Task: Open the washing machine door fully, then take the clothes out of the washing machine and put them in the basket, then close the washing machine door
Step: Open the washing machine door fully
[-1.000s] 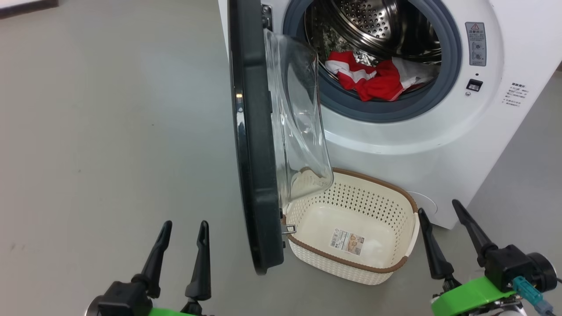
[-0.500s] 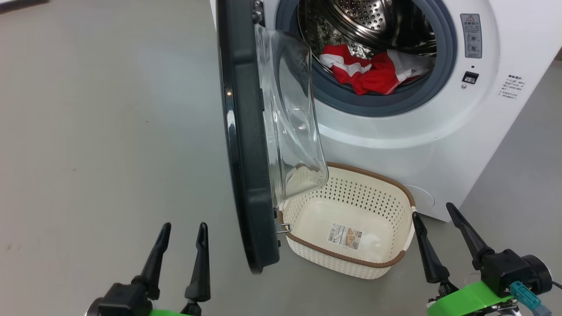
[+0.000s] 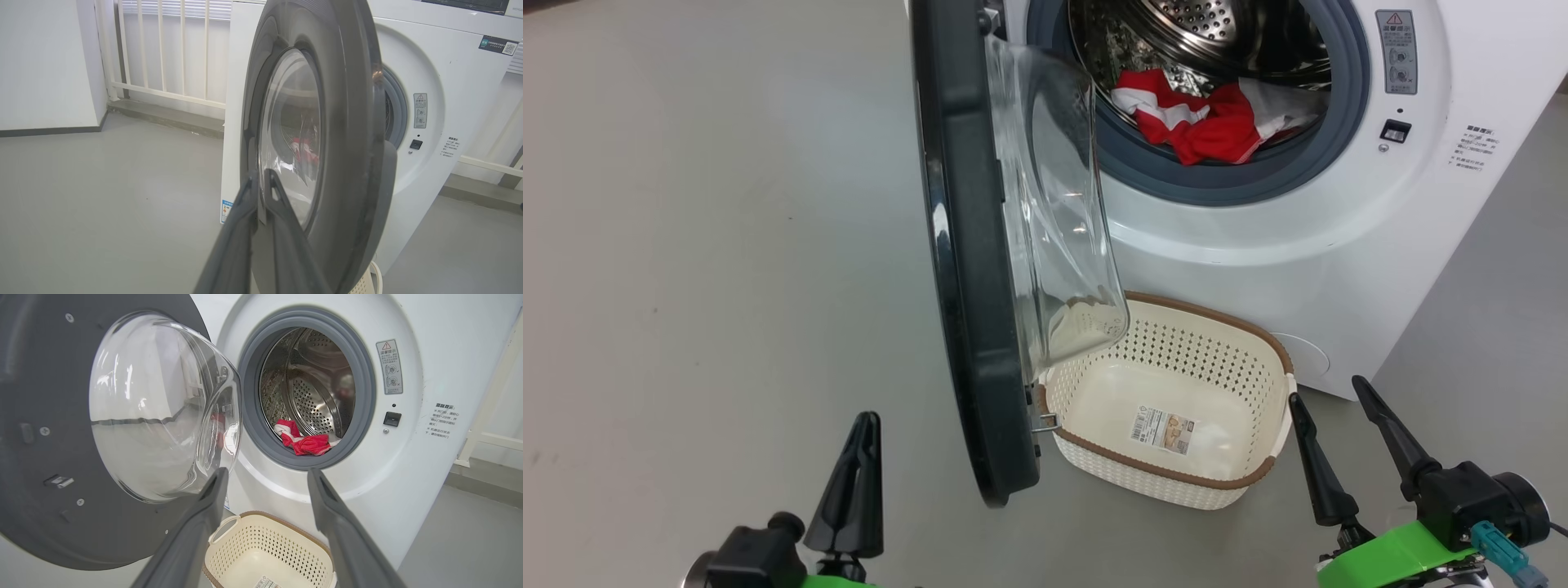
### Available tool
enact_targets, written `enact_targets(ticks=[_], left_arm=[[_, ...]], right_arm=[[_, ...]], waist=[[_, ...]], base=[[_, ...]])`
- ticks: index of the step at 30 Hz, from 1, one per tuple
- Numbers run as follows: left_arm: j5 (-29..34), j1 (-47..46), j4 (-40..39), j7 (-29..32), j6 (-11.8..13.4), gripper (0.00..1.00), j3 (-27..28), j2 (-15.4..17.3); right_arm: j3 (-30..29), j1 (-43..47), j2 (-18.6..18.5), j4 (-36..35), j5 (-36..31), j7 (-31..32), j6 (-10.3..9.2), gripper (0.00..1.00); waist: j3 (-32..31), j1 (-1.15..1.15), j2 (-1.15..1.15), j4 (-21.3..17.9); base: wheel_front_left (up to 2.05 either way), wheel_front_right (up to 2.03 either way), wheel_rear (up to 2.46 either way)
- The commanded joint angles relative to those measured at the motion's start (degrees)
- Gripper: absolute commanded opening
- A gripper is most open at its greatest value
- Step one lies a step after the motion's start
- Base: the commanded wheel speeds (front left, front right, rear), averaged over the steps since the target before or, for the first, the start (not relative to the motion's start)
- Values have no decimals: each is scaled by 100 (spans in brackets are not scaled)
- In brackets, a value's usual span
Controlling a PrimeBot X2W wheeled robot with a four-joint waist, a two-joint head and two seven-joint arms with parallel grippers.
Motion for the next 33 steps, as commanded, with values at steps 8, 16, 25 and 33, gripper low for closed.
enact_targets(ticks=[8,16,25,33], left_arm=[[78,-588,-522,-51,30,0,161,62],[296,-1307,-1230,189,36,0,-59,47],[292,-1569,-1491,685,-225,0,-855,-102],[174,-1423,-862,1193,-238,0,-1252,-159]], right_arm=[[109,-161,-23,-133,-19,20,20,100],[157,-179,-23,-110,-22,55,20,100],[176,-155,-23,-81,-37,65,20,100],[146,-201,-23,-98,-70,79,20,100]], waist=[[7,0,0,-10],[-18,0,0,-66],[-4,0,0,-197],[100,0,0,-241]], base=[[0,0,0],[0,0,0],[0,0,0],[0,0,0]])
